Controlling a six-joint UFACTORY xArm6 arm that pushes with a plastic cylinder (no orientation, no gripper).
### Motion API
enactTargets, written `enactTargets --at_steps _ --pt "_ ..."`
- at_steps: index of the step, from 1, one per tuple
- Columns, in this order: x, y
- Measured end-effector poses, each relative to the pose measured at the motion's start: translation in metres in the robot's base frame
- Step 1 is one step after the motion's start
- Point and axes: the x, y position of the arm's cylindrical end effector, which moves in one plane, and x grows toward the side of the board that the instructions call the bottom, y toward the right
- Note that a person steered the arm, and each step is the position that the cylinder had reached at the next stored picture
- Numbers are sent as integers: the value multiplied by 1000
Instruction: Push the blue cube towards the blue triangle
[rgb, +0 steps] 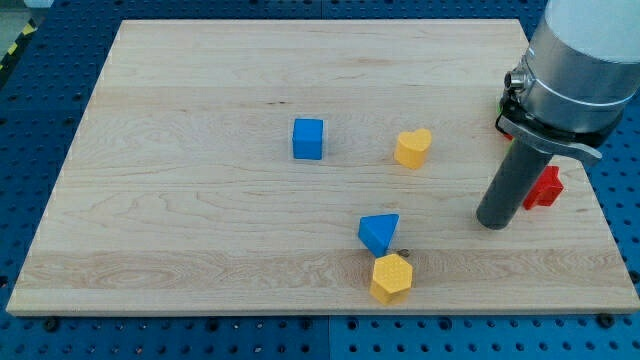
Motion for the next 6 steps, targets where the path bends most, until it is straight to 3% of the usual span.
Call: enactTargets --at_steps 3,4,6 --pt "-139 0" --pt "-153 -6" --pt "-140 -58"
